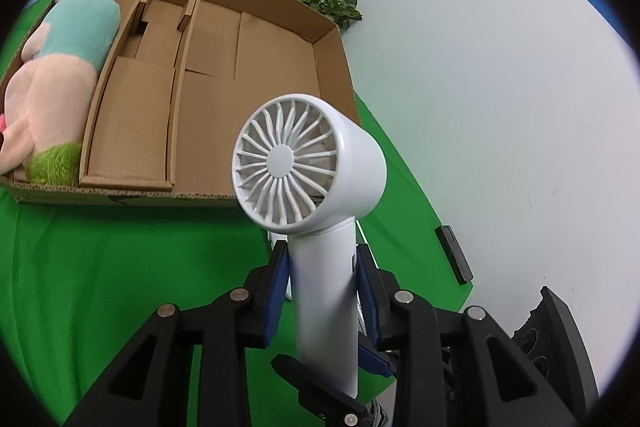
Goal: Organize objects
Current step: 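Lift the hair dryer with the right gripper and carry it over the tray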
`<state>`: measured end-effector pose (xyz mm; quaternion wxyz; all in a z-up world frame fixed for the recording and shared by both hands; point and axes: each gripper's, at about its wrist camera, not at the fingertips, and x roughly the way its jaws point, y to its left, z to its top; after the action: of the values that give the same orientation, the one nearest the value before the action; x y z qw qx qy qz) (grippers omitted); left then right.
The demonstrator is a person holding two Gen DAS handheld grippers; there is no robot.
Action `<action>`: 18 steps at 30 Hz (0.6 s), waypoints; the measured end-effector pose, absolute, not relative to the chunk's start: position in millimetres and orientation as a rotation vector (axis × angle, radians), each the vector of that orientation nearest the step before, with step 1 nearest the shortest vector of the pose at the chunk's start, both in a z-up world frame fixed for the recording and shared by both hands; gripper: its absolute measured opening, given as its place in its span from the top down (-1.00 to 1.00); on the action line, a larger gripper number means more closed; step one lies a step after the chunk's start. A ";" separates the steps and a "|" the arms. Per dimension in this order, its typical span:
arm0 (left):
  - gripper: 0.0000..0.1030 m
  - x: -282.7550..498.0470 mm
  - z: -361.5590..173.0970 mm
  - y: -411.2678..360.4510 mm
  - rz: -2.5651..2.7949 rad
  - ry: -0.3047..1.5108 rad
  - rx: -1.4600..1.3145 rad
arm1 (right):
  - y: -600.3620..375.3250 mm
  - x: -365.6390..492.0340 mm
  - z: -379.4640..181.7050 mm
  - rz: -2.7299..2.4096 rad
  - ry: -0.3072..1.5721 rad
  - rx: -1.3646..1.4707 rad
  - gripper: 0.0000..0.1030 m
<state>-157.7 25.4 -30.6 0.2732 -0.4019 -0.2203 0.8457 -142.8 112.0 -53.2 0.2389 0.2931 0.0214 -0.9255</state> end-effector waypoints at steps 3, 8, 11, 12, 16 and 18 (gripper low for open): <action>0.40 -163.6 -20.7 24.8 2.279 -0.585 -1.063 | 111.1 -147.9 -46.8 -2.540 0.051 0.785 0.47; 0.40 -165.8 -1.4 21.0 2.287 -0.553 -1.034 | 110.4 -157.9 -36.9 -2.557 0.067 0.747 0.47; 0.40 -170.2 1.9 21.0 2.286 -0.546 -1.026 | 110.9 -165.9 -32.7 -2.563 0.067 0.735 0.47; 0.40 -170.9 2.9 20.8 2.286 -0.544 -1.026 | 111.0 -168.5 -31.5 -2.564 0.066 0.733 0.47; 0.40 -174.6 10.8 20.5 2.284 -0.532 -1.031 | 110.3 -182.1 -28.1 -2.569 0.078 0.727 0.47; 0.39 -186.0 15.3 20.5 2.273 -0.539 -1.034 | 111.8 -193.2 -24.5 -2.562 0.072 0.724 0.47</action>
<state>-186.0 20.5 15.3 0.2894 -0.3875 -0.2018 0.8517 -193.2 111.8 -24.5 0.2369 0.2641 0.0263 -0.9346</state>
